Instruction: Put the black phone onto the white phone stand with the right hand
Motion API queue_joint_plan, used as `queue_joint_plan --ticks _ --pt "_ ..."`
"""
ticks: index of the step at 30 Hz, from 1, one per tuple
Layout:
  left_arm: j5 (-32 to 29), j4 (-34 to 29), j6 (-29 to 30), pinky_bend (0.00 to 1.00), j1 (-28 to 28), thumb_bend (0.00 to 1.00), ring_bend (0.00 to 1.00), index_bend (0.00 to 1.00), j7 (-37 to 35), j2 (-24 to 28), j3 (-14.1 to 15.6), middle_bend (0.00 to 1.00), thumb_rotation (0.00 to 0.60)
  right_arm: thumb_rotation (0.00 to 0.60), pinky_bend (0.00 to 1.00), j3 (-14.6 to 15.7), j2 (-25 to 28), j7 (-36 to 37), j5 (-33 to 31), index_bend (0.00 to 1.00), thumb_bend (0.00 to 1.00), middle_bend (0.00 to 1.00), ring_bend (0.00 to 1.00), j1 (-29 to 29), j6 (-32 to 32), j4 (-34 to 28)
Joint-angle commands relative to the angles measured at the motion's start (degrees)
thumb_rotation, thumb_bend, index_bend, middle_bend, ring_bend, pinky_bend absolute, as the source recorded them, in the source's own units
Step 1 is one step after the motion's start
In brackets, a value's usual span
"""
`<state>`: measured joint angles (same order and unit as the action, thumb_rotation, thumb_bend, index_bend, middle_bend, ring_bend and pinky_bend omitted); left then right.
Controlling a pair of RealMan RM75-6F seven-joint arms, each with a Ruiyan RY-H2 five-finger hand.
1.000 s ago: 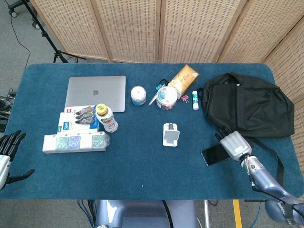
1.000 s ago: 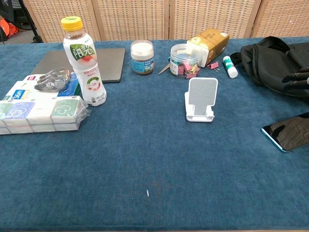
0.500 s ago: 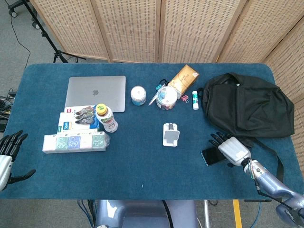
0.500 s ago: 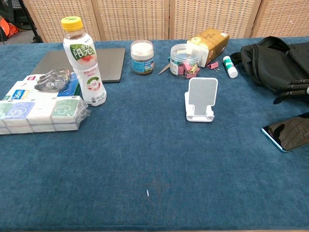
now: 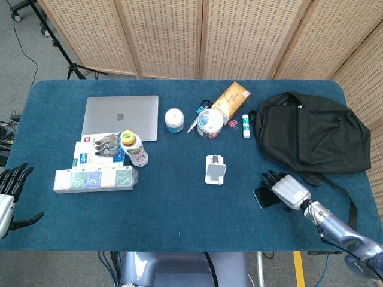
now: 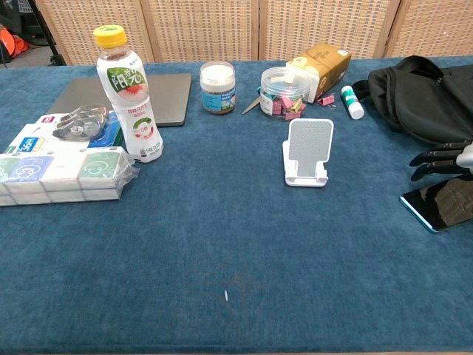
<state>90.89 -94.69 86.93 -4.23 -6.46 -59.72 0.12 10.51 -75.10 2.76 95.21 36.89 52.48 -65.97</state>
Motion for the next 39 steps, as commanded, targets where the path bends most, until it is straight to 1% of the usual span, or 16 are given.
queue_joint_plan --ticks 1,4,10,13,16,19,20,23,25,27,29,32,34,39 --pt "0.0 -0.1 0.0 0.0 0.0 0.0 0.0 0.0 0.4 -0.1 0.0 0.0 0.6 0.6 0.24 -0.3 -1.7 2.5 0.1 0.13 0.0 0.07 0.08 0.3 -1.2 3.4" --pt "-0.2 -0.1 -0.3 0.0 0.0 0.0 0.0 0.0 0.6 -0.2 0.0 0.0 0.6 0.6 0.24 -0.2 -1.9 3.6 0.0 0.14 0.0 0.08 0.08 0.4 -1.9 4.5" --pt "-0.4 -0.1 -0.6 0.0 -0.2 0.0 0.0 0.0 0.9 -0.3 0.0 0.0 0.6 0.6 0.25 0.6 -2.5 4.4 0.6 0.19 0.0 0.11 0.08 -0.1 -2.2 6.4" --pt "-0.4 -0.1 -0.7 0.0 -0.2 0.0 0.0 0.0 1.0 -0.4 0.0 0.0 0.6 0.6 0.26 0.6 -3.2 5.3 0.6 0.24 0.02 0.14 0.11 -0.6 -1.9 7.6" --pt "-0.4 -0.2 -0.7 0.0 -0.2 0.0 0.0 0.0 1.0 -0.4 0.1 0.0 0.6 0.6 0.28 0.6 -4.1 6.2 0.6 0.29 0.05 0.2 0.16 -1.0 -1.4 9.3" --pt "-0.5 -0.1 -0.7 0.0 -0.2 0.0 0.0 0.0 1.1 -0.5 0.1 0.0 0.6 0.6 0.32 0.6 -5.0 7.4 0.9 0.38 0.11 0.32 0.25 -1.7 -0.2 11.2" --pt "-0.5 -0.1 -0.8 0.0 -0.2 0.0 0.0 0.0 1.1 -0.5 0.1 0.0 0.6 0.6 0.34 0.6 -5.3 7.8 1.1 0.42 0.15 0.36 0.28 -2.0 0.4 11.9" --pt "-0.5 -0.1 -1.0 0.0 -0.3 0.0 0.0 0.0 1.4 -0.6 0.1 0.0 0.6 0.6 0.35 0.8 -6.2 9.0 1.4 0.49 0.23 0.42 0.32 -2.8 1.6 14.2" --pt "-0.6 -0.1 -1.1 0.0 -0.3 0.0 0.0 0.0 1.5 -0.6 0.1 0.0 0.6 0.6 0.38 0.9 -6.5 9.8 1.6 0.51 0.28 0.45 0.34 -3.1 2.1 15.2" --pt "-0.7 -0.2 -1.2 0.0 -0.3 0.0 0.0 0.0 1.6 -0.7 0.1 0.0 0.6 0.6 0.44 1.0 -6.8 10.6 1.9 0.53 0.33 0.46 0.36 -3.6 3.3 16.3" --pt "-0.5 -0.2 -1.1 0.0 -0.3 0.0 0.0 0.0 1.6 -0.7 0.0 0.0 0.6 0.6 0.47 1.0 -6.6 11.7 2.4 0.54 0.36 0.47 0.37 -4.4 5.7 17.0" --pt "-0.4 -0.3 -1.0 0.0 -0.3 0.0 0.0 0.0 1.6 -0.7 0.1 0.0 0.6 0.6 0.47 1.1 -5.8 12.2 3.6 0.55 0.38 0.48 0.38 -5.1 9.0 17.0" --pt "-0.3 -0.3 -1.0 0.0 -0.3 0.0 0.0 0.0 1.6 -0.7 0.2 0.0 0.6 0.6 0.47 0.9 -4.8 12.2 4.3 0.55 0.39 0.48 0.38 -5.3 11.4 16.0" --pt "0.1 -0.3 -0.7 0.0 -0.2 0.0 0.0 0.0 1.4 -0.6 0.4 0.0 0.6 0.6 0.47 -0.1 -0.8 10.0 5.3 0.55 0.41 0.48 0.38 -4.8 14.8 10.0"
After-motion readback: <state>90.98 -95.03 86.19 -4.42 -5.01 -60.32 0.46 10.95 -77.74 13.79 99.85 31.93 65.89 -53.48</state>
